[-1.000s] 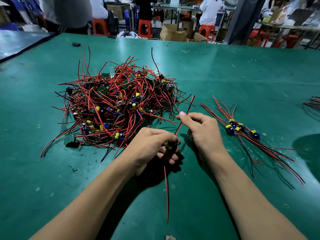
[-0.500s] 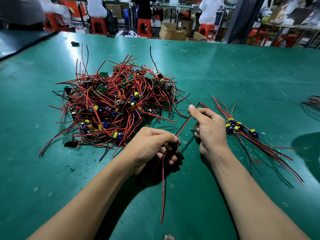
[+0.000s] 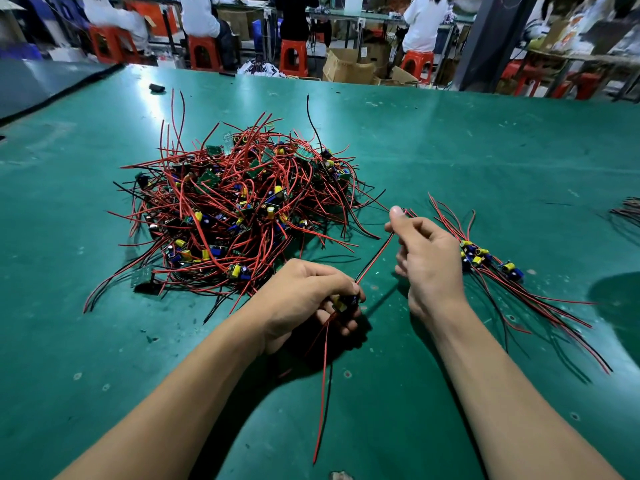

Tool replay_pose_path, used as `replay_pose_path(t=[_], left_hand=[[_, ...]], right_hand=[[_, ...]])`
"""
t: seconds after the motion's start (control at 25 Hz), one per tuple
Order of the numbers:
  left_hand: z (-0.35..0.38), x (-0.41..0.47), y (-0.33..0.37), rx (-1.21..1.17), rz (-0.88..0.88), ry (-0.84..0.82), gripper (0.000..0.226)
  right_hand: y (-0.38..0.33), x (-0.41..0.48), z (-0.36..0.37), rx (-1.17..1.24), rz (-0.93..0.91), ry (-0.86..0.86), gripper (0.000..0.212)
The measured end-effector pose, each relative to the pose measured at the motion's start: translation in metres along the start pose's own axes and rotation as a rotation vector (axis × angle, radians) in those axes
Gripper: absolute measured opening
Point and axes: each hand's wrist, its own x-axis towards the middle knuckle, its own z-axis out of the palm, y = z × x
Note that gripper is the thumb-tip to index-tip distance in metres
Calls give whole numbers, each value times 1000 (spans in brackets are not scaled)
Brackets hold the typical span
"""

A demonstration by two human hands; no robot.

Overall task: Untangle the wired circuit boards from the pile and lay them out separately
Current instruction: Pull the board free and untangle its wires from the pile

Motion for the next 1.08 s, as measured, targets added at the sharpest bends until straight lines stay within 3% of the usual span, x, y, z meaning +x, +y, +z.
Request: replay_pose_path(t=[0.12,0.28,0.36,0.48,1.08], left_hand=[[-4,0,-1,-54,5,44,14],[-6,0,-1,-134,8,62,14],[-8,-1,-2,-158,10,49,16],[-6,-1,-4,-214,10,33,17],[-7,1,-5,-237,25,103,10]], right_hand=[[2,-5,1,-58,50,-133,35],[-1,-21,4,-53,402,-612,46],[-2,-28,5,-13,455,-736,38],[-4,-27,3,-11,409,-674,26],[-6,-35,7,0,351,-539,24]])
